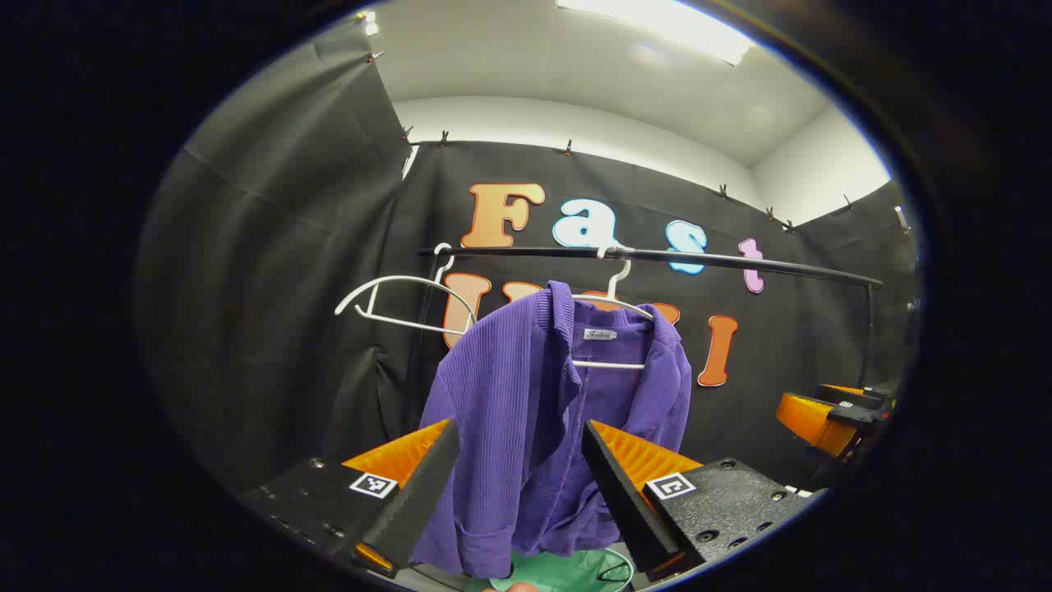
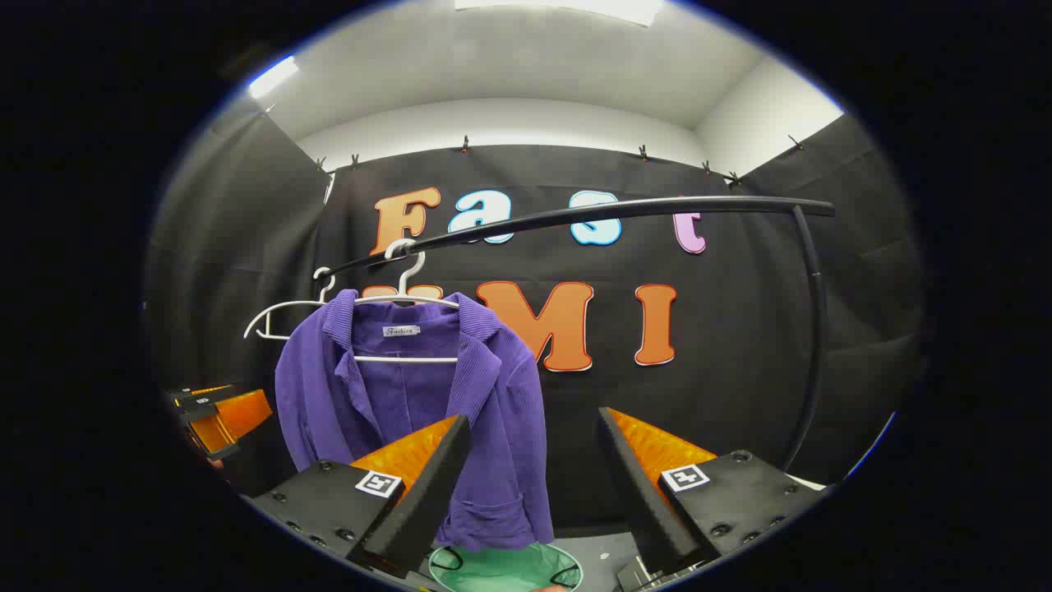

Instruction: Grasp the clothes on the hanger with both hands and then place them into the laundry hamper below.

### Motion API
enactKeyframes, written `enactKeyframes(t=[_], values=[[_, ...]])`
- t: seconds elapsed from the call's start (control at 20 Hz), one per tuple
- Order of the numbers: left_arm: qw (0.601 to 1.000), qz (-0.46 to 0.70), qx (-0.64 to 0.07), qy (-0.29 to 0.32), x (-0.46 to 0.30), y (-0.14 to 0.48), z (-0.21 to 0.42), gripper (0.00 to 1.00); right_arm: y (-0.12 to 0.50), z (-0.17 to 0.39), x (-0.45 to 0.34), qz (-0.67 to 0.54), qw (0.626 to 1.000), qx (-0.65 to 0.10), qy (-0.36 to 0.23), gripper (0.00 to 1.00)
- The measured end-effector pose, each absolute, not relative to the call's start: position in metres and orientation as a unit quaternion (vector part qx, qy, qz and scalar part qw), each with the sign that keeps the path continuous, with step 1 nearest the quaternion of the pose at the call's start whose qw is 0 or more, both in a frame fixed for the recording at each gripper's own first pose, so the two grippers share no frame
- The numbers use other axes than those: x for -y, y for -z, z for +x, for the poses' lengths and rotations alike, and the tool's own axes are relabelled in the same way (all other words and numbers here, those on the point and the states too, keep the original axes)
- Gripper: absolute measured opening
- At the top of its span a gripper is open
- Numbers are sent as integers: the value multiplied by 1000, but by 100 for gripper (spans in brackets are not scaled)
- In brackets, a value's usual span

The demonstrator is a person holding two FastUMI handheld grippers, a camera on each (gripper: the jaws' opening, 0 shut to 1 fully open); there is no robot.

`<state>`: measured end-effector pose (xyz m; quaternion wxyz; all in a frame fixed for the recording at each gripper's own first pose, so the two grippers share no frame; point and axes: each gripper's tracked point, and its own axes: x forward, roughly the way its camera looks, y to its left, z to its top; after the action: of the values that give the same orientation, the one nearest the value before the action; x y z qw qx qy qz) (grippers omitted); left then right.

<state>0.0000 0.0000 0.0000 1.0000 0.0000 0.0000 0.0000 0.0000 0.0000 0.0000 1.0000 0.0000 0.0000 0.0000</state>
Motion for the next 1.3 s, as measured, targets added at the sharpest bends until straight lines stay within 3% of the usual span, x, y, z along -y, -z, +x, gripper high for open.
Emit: enactKeyframes(t=[0.1, 0.25, 0.65, 0.7, 0.8, 0.85, 0.9, 0.95, 1.0, 1.2, 1.25, 1.3], values=[[1000, -2, -8, -11, 12, 12, 3, 92, 2, 11, 6, -7, 1000, 8, -18, 99], [999, -3, -21, -29, 24, 23, 9, 92, 6, 20, 15, -3, 999, 16, -46, 94], [998, 20, 18, -51, 44, 9, 23, 99, 23, 38, 21, 24, 997, 0, -79, 94], [998, 22, 18, -50, 46, 9, 25, 92, 25, 39, 21, 26, 996, -2, -81, 99], [999, 22, 19, -43, 52, 10, 29, 95, 23, 40, 18, 29, 997, 3, -78, 97], [999, 24, 21, -42, 51, 9, 29, 92, 23, 41, 17, 29, 997, 4, -75, 96], [999, 26, 21, -39, 49, 10, 32, 92, 23, 42, 14, 30, 997, 5, -74, 99], [999, 27, 19, -37, 47, 11, 34, 92, 23, 43, 10, 32, 997, 5, -73, 94], [999, 25, 17, -36, 45, 12, 35, 92, 23, 45, 6, 33, 997, 5, -73, 100], [1000, 13, -3, -25, 30, 20, 43, 98, 28, 50, -3, 28, 998, 2, -59, 99], [1000, 16, -5, -23, 26, 20, 44, 92, 28, 50, -6, 28, 998, 3, -57, 99], [1000, 21, -6, -22, 22, 20, 45, 92, 30, 51, -8, 30, 998, 1, -54, 99]])
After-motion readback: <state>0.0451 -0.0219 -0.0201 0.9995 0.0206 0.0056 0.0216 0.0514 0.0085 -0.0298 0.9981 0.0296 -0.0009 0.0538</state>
